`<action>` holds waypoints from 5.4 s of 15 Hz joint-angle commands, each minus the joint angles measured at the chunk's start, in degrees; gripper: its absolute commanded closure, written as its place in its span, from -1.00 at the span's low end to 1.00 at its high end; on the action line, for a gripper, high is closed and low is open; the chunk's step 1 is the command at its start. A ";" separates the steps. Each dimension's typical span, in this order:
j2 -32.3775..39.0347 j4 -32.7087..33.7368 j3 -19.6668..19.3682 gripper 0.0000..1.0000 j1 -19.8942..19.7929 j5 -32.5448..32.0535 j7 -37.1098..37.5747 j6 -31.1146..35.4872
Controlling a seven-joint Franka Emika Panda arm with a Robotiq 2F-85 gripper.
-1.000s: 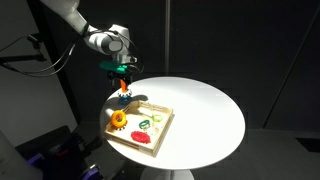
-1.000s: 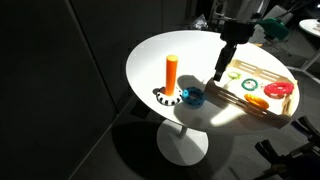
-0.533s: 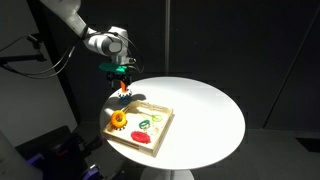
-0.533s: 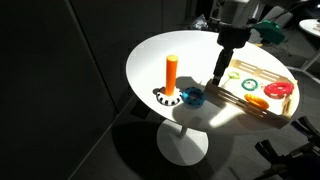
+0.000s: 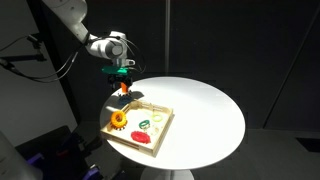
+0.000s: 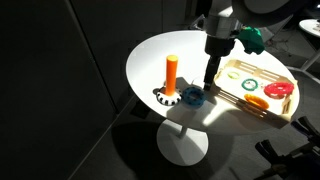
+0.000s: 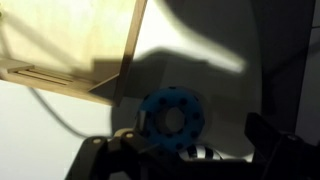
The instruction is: Put the blue object inside the tray
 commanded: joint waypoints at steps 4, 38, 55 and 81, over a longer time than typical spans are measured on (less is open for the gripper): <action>6.19 4.70 1.25 -1.00 0.97 -1.22 1.07 4.32; 12.09 0.43 -0.27 -0.48 5.10 -6.73 8.22 17.71; -0.51 -2.84 0.19 0.80 2.71 -4.88 8.93 13.16; -19.33 -27.71 -1.92 -1.00 -4.73 9.43 11.41 5.78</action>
